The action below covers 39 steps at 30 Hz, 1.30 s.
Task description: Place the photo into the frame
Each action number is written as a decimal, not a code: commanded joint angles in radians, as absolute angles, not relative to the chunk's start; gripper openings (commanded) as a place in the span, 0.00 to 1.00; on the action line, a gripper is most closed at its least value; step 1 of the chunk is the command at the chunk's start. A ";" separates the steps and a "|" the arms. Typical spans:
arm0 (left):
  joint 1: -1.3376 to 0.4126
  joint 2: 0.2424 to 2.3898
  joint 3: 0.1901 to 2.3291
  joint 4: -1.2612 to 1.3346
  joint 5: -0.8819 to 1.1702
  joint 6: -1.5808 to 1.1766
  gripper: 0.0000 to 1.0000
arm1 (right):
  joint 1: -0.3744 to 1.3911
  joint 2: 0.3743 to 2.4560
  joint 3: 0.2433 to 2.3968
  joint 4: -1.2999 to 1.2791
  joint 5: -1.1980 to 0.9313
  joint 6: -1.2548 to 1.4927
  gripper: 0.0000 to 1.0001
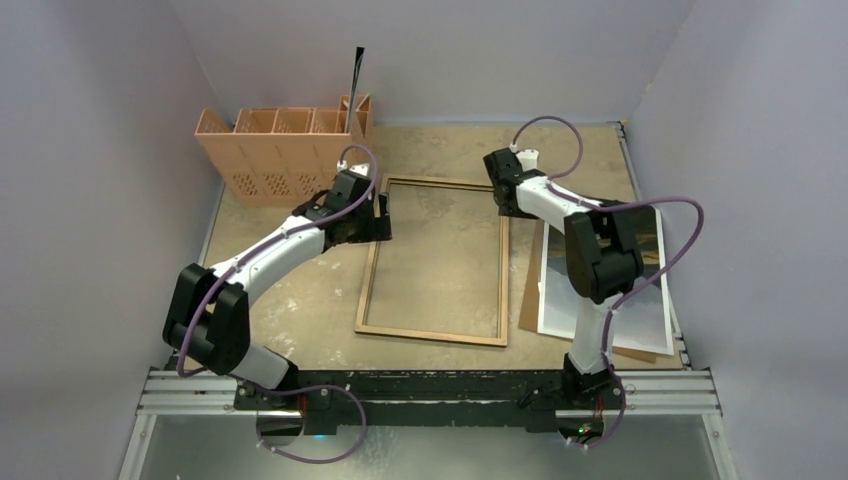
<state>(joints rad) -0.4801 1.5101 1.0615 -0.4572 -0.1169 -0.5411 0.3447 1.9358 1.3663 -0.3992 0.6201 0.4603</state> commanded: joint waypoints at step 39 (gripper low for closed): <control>-0.477 1.461 0.940 -0.268 -0.063 -0.615 0.80 | 0.407 2.225 1.501 -0.290 1.080 0.057 0.49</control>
<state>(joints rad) -0.4801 1.5074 0.9497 -0.3008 -0.0360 -0.5949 0.3992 2.2208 1.5352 -0.3843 1.0584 0.1623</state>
